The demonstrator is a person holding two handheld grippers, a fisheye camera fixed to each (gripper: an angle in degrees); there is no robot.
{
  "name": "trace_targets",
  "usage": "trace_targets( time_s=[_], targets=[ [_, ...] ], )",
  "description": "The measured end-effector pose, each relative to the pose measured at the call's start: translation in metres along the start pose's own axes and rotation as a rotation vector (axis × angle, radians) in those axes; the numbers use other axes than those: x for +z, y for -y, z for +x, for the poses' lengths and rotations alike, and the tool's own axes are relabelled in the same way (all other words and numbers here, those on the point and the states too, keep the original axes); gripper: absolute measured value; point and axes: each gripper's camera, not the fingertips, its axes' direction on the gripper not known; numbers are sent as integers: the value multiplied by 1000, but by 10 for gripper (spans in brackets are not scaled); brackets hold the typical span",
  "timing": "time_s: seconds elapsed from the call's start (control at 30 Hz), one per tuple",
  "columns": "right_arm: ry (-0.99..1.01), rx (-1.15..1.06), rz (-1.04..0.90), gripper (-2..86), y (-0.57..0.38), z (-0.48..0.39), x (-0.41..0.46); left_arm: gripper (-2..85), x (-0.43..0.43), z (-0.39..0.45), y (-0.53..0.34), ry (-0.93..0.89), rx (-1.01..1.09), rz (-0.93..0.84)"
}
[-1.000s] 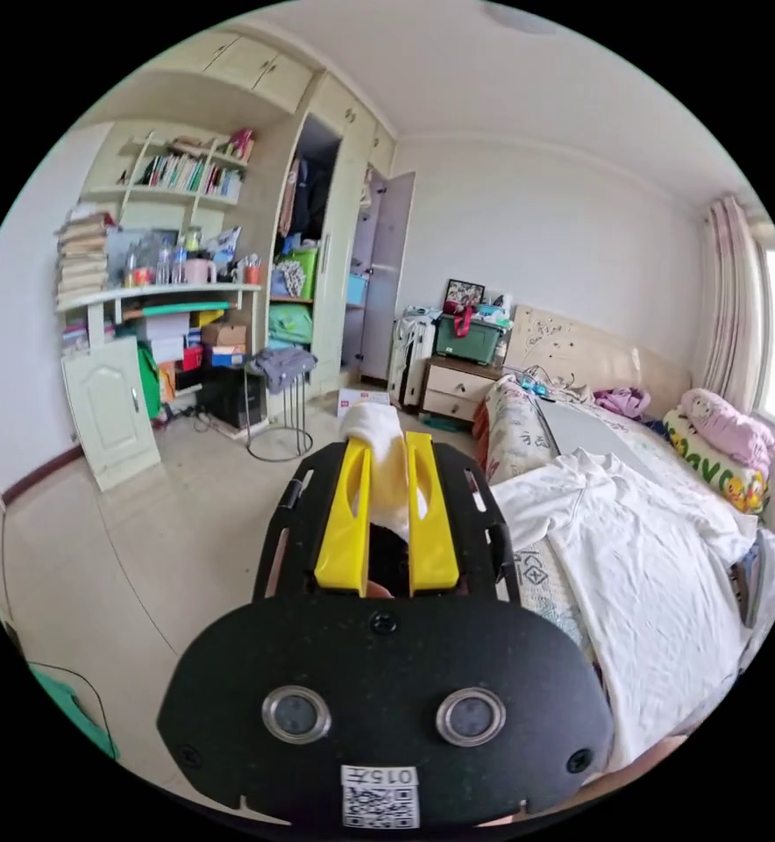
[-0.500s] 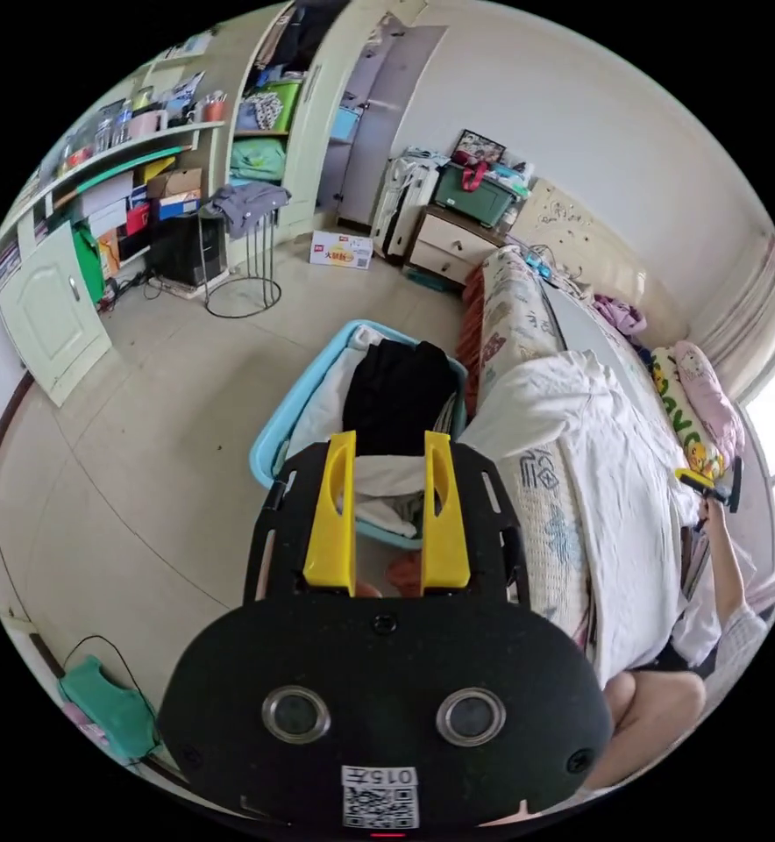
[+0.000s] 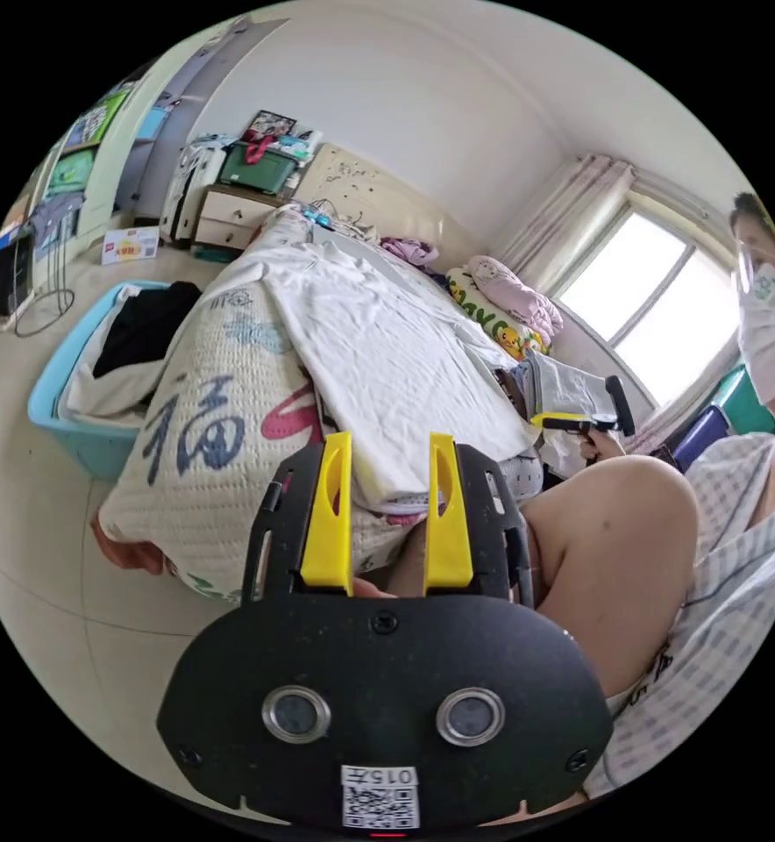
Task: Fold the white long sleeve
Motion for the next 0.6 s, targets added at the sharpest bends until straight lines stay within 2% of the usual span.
trace_targets(
  time_s=[0.1,0.2,0.37,0.43,0.6],
  targets=[
    [-51,10,-57,132,8,6,11,115,3,-5,-14,-41,-62,36],
    [-20,11,-105,92,20,16,25,98,2,-4,-20,21,-68,54],
    [27,-57,-194,35,28,17,30,49,5,-2,-21,-12,-35,-35],
    [-37,-103,-188,21,24,8,20,14,5,-1,-25,50,-14,-42],
    [-138,-171,-175,11,11,-9,-3,-1,-24,-2,-31,26,-10,21]
  ],
)
